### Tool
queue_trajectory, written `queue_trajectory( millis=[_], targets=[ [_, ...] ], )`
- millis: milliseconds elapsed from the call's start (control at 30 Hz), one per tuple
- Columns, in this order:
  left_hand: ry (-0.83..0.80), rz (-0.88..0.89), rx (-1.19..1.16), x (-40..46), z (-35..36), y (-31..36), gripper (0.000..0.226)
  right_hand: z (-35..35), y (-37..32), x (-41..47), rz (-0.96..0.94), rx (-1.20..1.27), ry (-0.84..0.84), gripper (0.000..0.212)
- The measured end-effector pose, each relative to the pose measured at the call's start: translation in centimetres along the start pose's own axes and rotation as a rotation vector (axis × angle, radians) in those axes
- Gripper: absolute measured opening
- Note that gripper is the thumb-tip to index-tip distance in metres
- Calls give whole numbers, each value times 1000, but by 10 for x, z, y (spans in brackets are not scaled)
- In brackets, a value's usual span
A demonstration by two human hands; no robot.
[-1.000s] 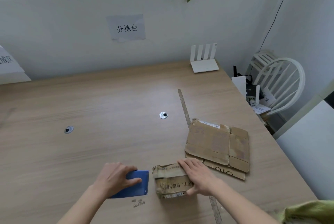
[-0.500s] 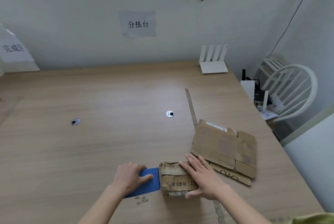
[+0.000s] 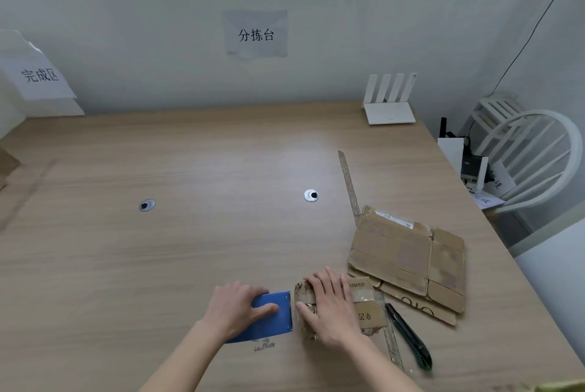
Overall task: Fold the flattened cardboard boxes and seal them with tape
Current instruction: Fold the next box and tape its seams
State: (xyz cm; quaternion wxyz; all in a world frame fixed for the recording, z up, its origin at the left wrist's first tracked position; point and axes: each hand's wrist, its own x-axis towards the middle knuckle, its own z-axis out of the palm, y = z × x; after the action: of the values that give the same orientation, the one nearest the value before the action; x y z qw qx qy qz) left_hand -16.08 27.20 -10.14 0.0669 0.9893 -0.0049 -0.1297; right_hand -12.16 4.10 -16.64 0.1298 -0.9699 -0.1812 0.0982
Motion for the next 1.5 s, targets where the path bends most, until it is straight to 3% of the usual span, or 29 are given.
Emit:
queue_trajectory(
  millis=[267,400,567,867,1067,1133,1233,1333,1400,1500],
  targets=[
    [-33,-35,-30,-12,-9,-24,53,1,-3,0,15,-26,19,52],
    [3,26,39,-7,-2,-18,66,2,-3,-5,-5,-44,15,52],
    [-46,-33,59,7,23,1,65,5,-2,-7,-16,-40,18,58],
    [-127,-128,175,11,41,37,35,12,-4,-10,-4,-65,77,54],
    [-22,-86,94,-6,61,8,45,7,-10,-3,24,-64,17,55],
    [31,-73,84,-8,54,-4,48,-3,-11,4,-61,-62,-35,55],
    [116,-69,69,-8,43,-20,52,-21,-13,14,-357,-15,-195,49],
    [175,-77,36,-10,30,-34,58,-31,-9,17,-503,-40,-181,48],
    [199,-74,42,-10,24,-42,68,-30,-5,9,-442,-106,-109,57],
    [201,-70,94,-9,12,-46,76,-28,-4,-9,-65,-134,-53,80]
  ],
)
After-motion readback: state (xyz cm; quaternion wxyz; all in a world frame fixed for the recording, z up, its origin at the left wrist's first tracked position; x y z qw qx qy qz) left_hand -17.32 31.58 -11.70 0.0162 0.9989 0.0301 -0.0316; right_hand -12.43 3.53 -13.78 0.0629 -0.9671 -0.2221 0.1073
